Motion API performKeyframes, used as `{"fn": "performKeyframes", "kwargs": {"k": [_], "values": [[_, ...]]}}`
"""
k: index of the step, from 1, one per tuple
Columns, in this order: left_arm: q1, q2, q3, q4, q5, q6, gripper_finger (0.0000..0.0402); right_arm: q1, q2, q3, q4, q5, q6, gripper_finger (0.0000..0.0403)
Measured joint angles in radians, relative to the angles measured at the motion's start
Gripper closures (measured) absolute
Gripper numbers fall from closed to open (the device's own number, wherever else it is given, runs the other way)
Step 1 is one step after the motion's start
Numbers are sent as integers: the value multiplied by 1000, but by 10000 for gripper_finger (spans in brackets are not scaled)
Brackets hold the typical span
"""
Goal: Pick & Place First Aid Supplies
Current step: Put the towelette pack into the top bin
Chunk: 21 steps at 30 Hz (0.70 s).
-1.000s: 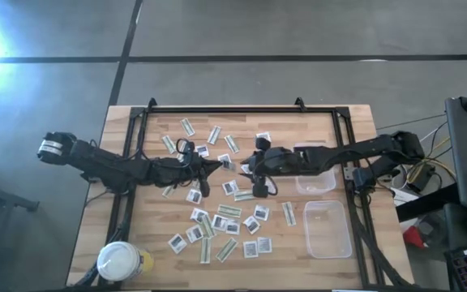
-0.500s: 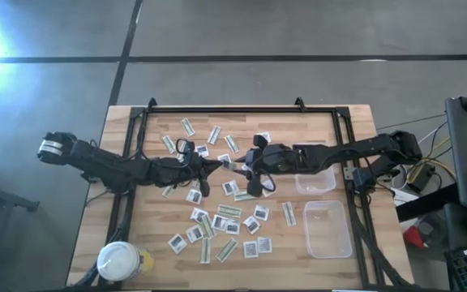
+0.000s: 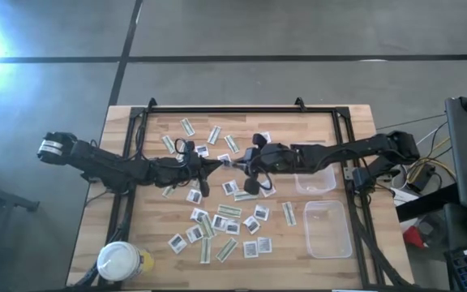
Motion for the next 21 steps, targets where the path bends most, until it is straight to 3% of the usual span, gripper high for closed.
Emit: {"fn": "performKeyframes", "kwargs": {"k": [4,14,21], "values": [[0,0,0,1,0,10,402,0,0,-1,-1,0,-10,392],[0,0,0,0,0,16,401,0,-3,-1,-88,1,-32,394],[0,0,-1,-28,0,15,401,1,-50,-1,-246,6,-34,395]]}}
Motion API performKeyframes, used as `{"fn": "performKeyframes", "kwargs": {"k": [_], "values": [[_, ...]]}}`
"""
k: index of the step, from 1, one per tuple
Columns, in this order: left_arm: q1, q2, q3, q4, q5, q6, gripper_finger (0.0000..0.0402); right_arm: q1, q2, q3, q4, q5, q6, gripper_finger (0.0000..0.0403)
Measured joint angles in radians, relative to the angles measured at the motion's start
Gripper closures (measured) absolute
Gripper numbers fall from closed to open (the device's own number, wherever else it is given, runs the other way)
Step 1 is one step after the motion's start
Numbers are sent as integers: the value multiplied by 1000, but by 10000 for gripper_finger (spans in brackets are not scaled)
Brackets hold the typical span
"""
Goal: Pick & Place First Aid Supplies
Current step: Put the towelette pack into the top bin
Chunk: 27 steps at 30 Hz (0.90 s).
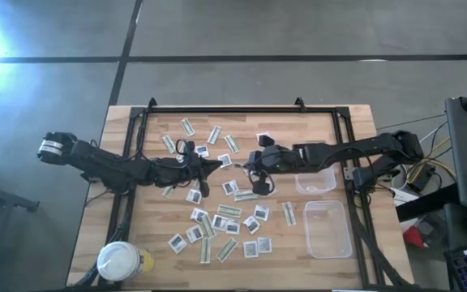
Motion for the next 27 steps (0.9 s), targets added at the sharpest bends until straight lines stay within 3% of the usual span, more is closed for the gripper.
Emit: {"fn": "performKeyframes", "kwargs": {"k": [4,18,27], "values": [[0,0,0,-5,0,9,385,0,-52,0,-104,44,0,395],[1,0,0,-49,-11,4,268,0,-292,-41,-441,249,129,394],[0,0,0,-60,-8,2,259,0,-475,-199,-458,288,285,394]]}}
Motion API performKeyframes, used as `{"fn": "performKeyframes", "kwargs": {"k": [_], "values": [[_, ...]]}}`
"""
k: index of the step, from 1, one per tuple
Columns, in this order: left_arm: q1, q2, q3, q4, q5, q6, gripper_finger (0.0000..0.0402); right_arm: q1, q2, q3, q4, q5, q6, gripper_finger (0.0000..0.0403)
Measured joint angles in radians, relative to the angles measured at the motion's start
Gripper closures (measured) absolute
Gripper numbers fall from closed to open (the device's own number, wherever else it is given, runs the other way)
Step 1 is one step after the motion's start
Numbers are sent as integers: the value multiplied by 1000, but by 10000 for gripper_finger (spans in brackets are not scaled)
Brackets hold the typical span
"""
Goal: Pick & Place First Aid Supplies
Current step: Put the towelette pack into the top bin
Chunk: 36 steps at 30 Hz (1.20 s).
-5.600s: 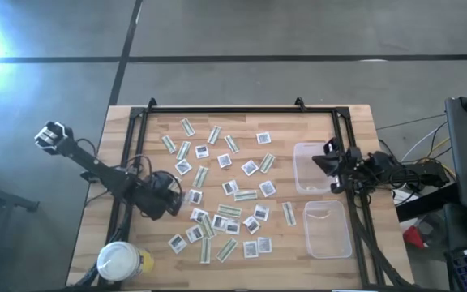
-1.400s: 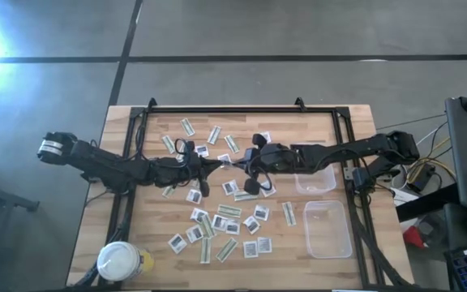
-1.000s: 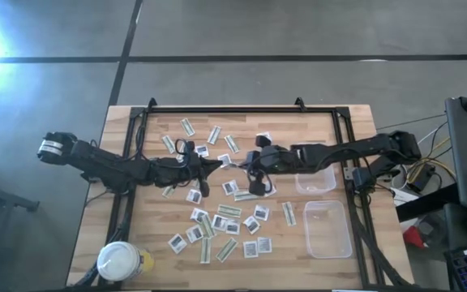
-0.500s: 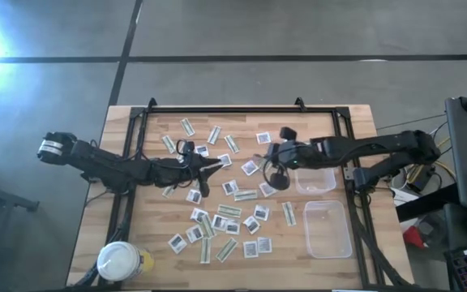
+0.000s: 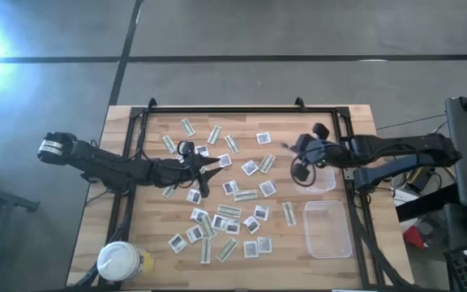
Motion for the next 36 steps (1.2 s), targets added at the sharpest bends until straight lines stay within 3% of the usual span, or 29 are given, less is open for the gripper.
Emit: {"fn": "performKeyframes", "kwargs": {"k": [10,20,36], "values": [[0,0,1,0,0,0,261,-1,-117,-104,-116,0,201,394],[0,-5,8,0,0,10,261,0,-123,-163,-254,-13,370,394],[1,-5,24,1,0,37,262,0,-95,-296,-251,-166,479,394]]}}
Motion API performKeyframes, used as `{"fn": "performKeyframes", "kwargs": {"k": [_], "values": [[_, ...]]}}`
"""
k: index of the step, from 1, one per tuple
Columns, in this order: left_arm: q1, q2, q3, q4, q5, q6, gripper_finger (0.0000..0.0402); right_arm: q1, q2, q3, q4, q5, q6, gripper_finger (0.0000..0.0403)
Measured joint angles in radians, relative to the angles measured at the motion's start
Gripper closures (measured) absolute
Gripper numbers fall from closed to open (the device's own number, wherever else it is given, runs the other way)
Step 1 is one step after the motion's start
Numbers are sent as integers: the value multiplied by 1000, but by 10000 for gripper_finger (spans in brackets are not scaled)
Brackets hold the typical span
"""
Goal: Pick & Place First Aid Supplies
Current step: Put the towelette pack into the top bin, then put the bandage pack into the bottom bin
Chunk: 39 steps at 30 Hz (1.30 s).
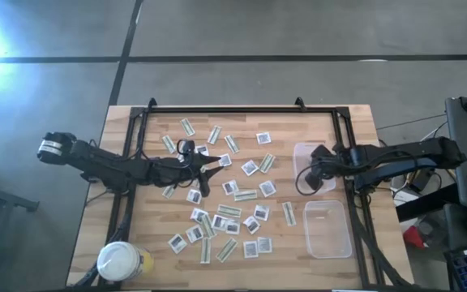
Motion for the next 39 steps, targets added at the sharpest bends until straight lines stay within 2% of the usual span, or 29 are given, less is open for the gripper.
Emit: {"fn": "performKeyframes", "kwargs": {"k": [17,27,35,39], "values": [[4,0,-3,-33,0,-24,262,0,188,-13,61,-31,-20,394],[4,0,-3,-50,0,-40,262,0,205,8,66,-15,-29,393],[4,0,-3,-100,-2,-65,262,0,203,11,52,12,-39,341],[4,-1,-3,-146,-61,-89,262,0,198,29,-17,45,-40,309]]}}
